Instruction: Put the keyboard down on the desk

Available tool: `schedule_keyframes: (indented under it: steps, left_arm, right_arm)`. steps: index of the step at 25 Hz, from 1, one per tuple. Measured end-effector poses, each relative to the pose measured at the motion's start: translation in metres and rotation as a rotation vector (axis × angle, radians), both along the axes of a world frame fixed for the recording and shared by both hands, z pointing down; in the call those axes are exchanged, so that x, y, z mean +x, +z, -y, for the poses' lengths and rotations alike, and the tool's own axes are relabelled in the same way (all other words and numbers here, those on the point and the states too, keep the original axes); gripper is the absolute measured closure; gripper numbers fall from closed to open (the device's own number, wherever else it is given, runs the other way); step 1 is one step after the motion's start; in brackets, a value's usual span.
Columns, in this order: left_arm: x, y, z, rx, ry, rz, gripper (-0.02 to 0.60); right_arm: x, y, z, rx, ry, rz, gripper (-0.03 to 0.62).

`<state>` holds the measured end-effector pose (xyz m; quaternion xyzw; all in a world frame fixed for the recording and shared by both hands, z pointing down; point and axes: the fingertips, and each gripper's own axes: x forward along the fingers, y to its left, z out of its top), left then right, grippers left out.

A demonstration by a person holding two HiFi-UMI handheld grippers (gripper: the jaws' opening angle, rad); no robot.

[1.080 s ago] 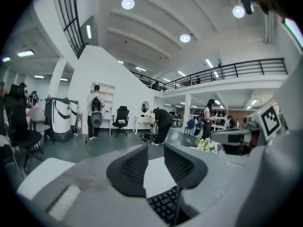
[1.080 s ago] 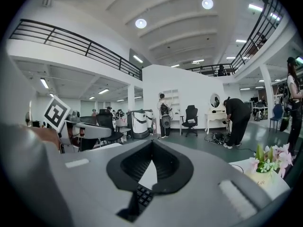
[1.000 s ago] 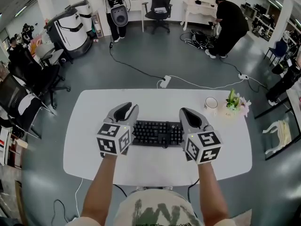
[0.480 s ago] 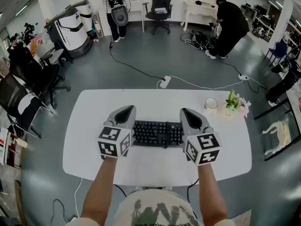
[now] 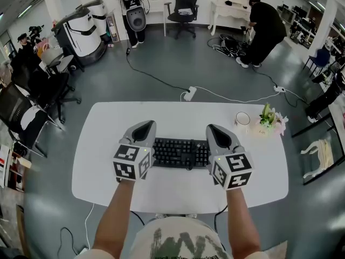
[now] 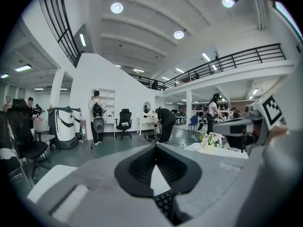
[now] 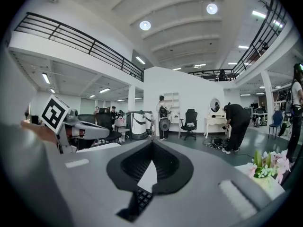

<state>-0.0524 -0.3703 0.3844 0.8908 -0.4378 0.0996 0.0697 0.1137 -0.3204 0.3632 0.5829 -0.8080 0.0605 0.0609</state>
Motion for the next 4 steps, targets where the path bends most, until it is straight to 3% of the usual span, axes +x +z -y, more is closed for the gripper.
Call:
schedule_keyframes:
  steps: [4]
  left_arm:
    - [-0.0017,0.0006,0.0011,-0.002,0.0,-0.001,0.578]
  right_arm:
    - [-0.003,0.0007,0.0009,-0.002,-0.001,0.0,0.595]
